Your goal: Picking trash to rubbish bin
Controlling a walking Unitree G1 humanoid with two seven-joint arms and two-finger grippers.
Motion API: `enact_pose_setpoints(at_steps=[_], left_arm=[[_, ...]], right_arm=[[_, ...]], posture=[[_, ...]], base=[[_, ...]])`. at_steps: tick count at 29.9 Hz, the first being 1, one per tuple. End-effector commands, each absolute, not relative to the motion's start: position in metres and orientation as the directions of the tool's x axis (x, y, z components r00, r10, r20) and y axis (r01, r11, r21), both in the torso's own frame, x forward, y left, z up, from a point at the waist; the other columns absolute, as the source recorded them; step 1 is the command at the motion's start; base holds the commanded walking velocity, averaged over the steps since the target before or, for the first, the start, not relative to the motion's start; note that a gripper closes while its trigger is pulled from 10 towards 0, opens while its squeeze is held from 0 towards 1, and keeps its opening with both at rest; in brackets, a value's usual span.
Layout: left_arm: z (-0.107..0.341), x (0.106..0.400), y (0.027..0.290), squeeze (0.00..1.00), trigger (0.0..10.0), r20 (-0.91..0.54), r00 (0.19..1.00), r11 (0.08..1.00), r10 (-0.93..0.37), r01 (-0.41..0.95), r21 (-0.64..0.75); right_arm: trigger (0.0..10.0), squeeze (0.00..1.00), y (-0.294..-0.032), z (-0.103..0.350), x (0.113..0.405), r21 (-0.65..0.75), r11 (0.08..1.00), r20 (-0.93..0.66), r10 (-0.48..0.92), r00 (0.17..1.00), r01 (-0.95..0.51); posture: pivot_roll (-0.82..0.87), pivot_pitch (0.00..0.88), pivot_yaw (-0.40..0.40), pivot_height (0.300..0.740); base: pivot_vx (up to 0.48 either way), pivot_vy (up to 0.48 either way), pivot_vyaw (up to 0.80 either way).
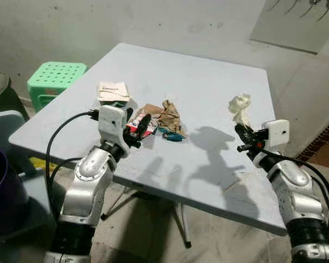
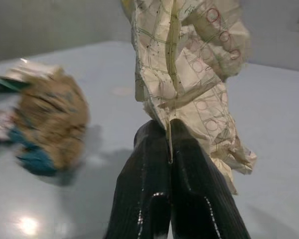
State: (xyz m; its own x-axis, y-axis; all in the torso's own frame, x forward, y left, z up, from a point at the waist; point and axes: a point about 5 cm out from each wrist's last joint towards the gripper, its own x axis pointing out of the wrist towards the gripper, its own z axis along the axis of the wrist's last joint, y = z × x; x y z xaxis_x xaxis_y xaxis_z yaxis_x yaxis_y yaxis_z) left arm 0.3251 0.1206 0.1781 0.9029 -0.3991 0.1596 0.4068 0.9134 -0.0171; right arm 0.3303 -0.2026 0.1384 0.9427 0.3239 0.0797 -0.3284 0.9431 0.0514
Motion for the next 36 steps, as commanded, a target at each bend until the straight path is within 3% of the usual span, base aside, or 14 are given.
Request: enact_pose_setpoints(at_steps=[1,14,20,26,36], left_arm=[[0.181,0.326,0.116,0.00,10.0,0.179,0.893,0.905,-0.414,0.424,-0.020],[0.171,0.327,0.118,0.00,10.0,0.167,0.917,0.929,-0.361,0.369,-0.017],[0.170,0.325,0.114,0.00,10.0,0.175,0.906,0.919,-0.385,0.393,-0.013],[0.181,0.320,0.106,0.00,10.0,0.205,0.809,0.830,-0.550,0.557,0.027],[0.195,0.308,0.125,0.00,10.0,0.121,0.617,0.629,-0.777,0.761,0.159]], right_arm=[[10.0,0.00,-0.200,0.144,0.326,0.073,0.933,0.109,0.344,0.932,-0.353],[10.0,0.00,-0.190,0.148,0.310,0.030,0.955,0.182,0.284,0.942,-0.294],[10.0,0.00,-0.177,0.150,0.301,0.063,0.927,0.201,0.351,0.914,-0.370],[10.0,0.00,-0.164,0.163,0.291,0.047,0.838,0.208,0.524,0.826,-0.543],[10.0,0.00,-0.181,0.185,0.282,-0.020,0.658,0.104,0.750,0.653,-0.753]], posture=[[0.04,0.000,-0.068,0.740],[0.04,0.000,-0.065,0.740],[0.04,0.000,-0.057,0.740],[0.02,0.000,-0.052,0.740],[0.03,0.000,-0.067,0.740]], base=[[0.000,0.000,0.00],[0.000,0.000,0.00],[0.000,0.000,0.00],[0.000,0.000,0.00],[0.000,0.000,0.00]])
